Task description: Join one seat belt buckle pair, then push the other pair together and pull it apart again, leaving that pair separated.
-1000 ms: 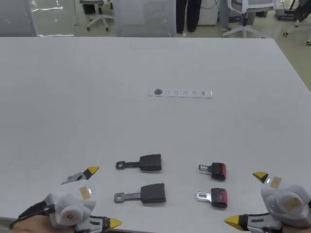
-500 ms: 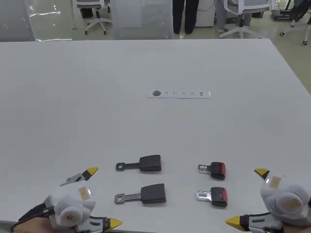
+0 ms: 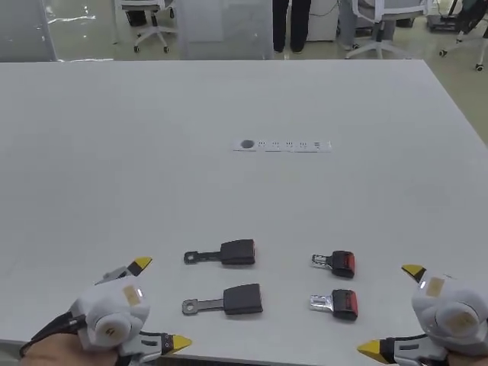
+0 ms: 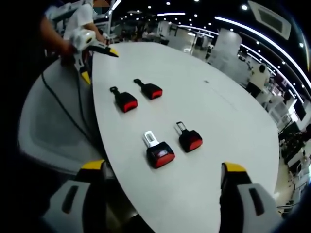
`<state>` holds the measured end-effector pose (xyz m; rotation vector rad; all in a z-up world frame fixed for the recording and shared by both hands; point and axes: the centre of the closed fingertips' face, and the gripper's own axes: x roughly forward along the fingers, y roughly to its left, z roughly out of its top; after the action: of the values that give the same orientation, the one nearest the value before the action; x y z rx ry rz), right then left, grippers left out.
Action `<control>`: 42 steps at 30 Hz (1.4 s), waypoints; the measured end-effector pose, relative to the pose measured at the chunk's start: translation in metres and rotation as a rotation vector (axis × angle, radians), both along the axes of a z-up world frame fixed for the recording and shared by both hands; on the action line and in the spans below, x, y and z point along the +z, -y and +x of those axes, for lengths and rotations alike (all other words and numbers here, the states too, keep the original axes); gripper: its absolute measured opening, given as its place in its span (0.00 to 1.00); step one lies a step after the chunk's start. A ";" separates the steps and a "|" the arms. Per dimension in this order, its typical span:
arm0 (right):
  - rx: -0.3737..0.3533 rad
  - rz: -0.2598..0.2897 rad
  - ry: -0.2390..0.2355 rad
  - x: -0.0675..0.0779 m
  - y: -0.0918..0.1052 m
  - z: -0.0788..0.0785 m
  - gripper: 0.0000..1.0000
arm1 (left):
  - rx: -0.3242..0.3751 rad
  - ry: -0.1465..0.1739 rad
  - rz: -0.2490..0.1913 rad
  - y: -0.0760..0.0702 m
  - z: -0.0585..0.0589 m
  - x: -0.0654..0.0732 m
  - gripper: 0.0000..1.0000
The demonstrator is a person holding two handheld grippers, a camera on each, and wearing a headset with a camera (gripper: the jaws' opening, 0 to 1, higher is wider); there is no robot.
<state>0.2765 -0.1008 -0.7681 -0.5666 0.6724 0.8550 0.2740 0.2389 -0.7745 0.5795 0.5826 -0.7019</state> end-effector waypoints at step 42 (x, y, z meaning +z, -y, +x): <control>0.207 -0.101 -0.054 -0.016 -0.020 0.023 0.73 | -0.266 -0.215 0.124 0.047 0.017 -0.030 0.87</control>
<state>0.2991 -0.0810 -0.7840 -0.7148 0.7170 1.0362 0.2912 0.1923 -0.8044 0.7101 0.7612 -0.9918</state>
